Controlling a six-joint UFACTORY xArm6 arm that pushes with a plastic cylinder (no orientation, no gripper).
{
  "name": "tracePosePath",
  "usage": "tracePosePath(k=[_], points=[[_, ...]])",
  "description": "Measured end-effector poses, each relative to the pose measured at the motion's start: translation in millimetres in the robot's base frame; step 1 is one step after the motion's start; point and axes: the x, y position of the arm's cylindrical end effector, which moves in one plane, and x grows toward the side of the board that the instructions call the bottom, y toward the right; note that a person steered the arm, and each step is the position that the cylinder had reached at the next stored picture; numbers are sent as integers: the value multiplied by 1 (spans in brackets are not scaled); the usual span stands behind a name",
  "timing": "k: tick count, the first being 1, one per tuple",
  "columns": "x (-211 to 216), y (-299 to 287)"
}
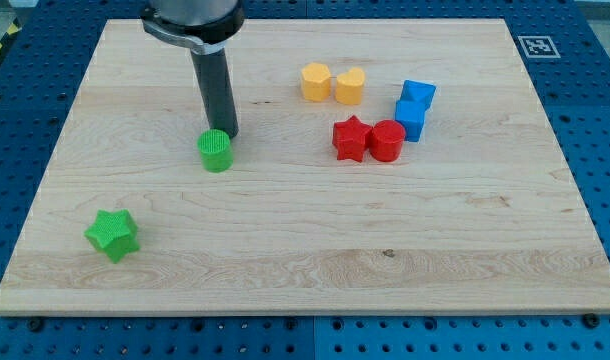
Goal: Push the green circle towards the green star
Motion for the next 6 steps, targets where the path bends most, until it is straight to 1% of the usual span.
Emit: tracePosePath(k=[3, 4, 5, 6], points=[[0, -17], [0, -14], [1, 18], [5, 9]])
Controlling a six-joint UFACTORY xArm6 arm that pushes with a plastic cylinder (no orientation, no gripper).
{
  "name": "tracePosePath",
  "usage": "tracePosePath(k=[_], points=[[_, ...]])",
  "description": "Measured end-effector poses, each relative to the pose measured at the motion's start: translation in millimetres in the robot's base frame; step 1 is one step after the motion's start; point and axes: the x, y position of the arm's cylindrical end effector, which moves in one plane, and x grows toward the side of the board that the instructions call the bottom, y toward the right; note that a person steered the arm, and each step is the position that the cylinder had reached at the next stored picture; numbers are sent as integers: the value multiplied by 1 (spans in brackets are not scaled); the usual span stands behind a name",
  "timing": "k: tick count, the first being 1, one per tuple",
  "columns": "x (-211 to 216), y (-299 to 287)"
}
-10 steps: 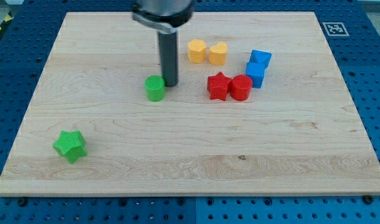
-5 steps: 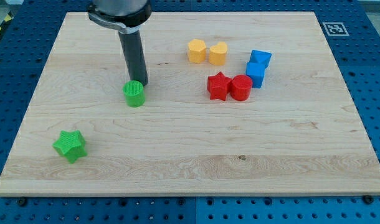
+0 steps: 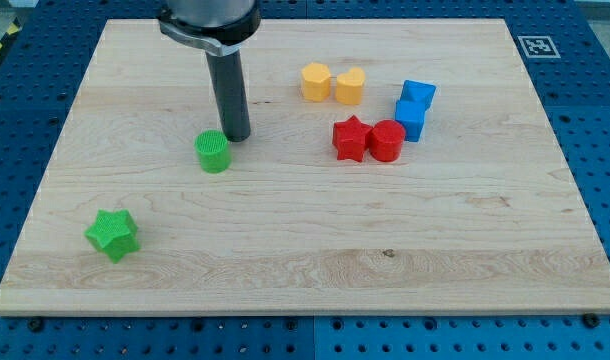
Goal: Push the green circle towards the green star
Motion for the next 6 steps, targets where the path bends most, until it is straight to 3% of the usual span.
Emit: tracePosePath(k=[5, 6], points=[[38, -23], [48, 18]])
